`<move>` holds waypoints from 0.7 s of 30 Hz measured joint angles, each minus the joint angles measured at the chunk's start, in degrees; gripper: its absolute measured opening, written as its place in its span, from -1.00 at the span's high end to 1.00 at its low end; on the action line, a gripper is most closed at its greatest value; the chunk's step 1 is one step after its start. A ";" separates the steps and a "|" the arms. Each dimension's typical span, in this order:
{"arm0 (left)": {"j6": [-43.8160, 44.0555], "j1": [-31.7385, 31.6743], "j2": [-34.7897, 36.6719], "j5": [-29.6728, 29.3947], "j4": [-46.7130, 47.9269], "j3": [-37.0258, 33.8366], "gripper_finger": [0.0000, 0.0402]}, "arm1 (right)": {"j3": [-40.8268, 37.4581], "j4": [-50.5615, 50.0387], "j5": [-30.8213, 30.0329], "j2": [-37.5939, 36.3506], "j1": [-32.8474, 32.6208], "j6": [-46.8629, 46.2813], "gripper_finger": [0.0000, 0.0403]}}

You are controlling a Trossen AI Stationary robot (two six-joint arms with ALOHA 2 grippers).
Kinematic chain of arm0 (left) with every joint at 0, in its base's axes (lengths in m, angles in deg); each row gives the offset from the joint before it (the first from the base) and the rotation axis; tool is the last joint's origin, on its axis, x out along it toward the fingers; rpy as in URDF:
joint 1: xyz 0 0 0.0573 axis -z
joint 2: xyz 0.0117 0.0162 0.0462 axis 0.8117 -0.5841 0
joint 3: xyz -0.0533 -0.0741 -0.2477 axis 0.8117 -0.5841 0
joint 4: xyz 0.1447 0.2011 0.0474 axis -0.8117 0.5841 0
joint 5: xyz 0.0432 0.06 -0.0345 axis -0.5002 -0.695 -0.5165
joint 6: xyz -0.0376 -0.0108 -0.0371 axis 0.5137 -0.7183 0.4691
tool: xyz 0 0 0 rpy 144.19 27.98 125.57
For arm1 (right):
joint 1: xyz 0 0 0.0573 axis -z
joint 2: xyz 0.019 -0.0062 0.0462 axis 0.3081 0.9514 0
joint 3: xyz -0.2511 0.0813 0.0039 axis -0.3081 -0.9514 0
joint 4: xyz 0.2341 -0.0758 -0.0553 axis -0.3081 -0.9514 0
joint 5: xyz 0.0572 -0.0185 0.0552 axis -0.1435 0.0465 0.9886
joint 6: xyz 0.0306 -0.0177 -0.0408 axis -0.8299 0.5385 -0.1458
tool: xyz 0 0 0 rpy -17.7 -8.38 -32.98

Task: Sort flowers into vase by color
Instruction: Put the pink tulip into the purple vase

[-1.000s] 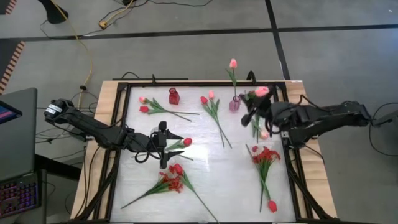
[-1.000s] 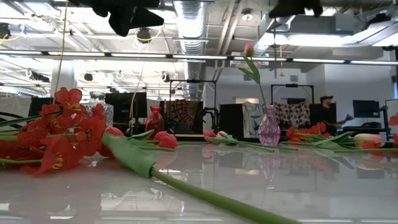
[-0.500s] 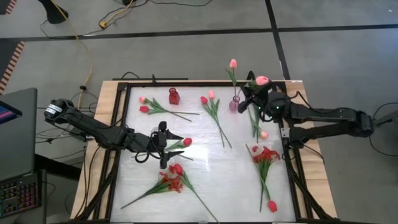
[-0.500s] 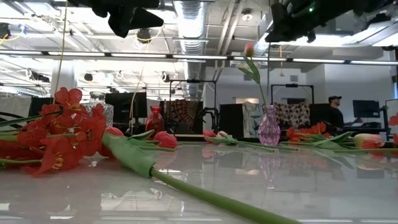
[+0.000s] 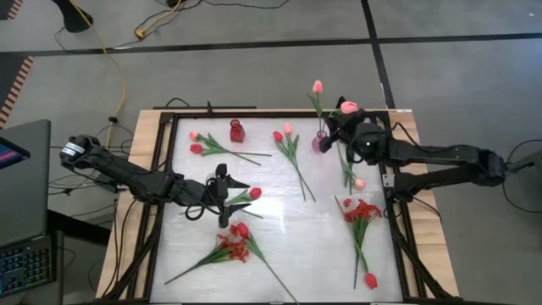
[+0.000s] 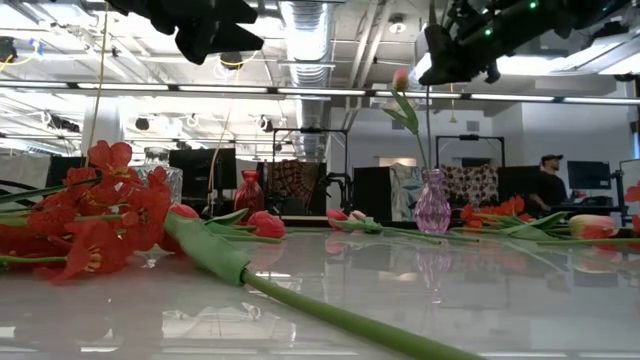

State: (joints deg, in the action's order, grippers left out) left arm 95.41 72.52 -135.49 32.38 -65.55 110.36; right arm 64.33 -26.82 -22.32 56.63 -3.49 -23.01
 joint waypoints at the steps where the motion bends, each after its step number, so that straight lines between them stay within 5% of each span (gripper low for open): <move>1: 0.00 0.00 -0.02 0.00 0.00 0.00 -0.24 | -0.01 -0.42 0.00 0.09 0.15 -0.04 0.82; 21: -0.02 0.00 -0.02 0.14 -0.02 -0.02 -0.24 | 0.00 -6.12 1.08 1.16 4.11 -7.63 0.81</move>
State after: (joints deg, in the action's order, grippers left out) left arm 95.39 72.52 -135.50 32.51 -65.56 110.34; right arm 64.33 -32.94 -21.24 57.79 0.62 -30.64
